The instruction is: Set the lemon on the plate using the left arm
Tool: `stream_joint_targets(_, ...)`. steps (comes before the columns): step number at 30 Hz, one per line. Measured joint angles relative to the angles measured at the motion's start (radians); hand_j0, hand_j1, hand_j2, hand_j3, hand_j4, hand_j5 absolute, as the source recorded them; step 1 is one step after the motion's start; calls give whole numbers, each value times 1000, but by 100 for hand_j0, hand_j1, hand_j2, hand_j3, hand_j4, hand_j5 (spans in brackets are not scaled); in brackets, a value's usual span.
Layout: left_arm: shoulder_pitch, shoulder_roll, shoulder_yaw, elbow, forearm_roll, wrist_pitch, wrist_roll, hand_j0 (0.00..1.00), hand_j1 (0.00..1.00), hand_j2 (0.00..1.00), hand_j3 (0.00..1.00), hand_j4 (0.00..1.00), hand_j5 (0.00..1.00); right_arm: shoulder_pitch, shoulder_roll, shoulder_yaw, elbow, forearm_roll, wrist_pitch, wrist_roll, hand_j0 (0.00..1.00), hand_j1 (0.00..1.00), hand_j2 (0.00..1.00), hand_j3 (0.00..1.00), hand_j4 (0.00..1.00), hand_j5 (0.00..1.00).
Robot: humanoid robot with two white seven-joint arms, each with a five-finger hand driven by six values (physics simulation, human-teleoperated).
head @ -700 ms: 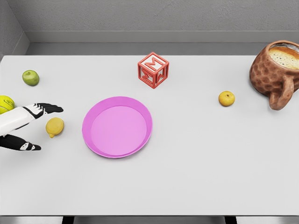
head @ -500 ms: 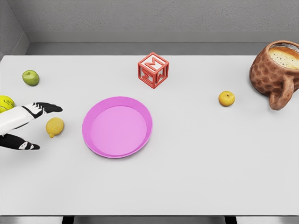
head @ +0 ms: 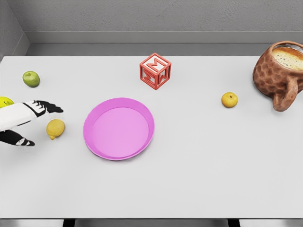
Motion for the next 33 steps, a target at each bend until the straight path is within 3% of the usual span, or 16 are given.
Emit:
stream_joint_targets(4,-14,-6,-12,27,-47,0,-3,100,100,100,100,100,100,0,0,0,0,0,0,0,100,100,100,100,100,100)
stream_joint_targets(7,-106,-8,-81,34,-93,1,-4,100,100,100,100,100,100,0,0,0,0,0,0,0,100,100,100,100,100,100)
stream_joint_targets(10,-144,-13,-145,36,-119,0,-5,100,100,100,100,100,100,0,0,0,0,0,0,0,100,100,100,100,100,100)
stream_joint_targets(17,-156,-37,-196,38,-154,-1,-6,100,100,100,100,100,100,0,0,0,0,0,0,0,100,100,100,100,100,100)
stream_joint_targets(33,-183,-49,-216,76,-239,-1,-12,100,100,100,100,100,100,0,0,0,0,0,0,0,100,100,100,100,100,100)
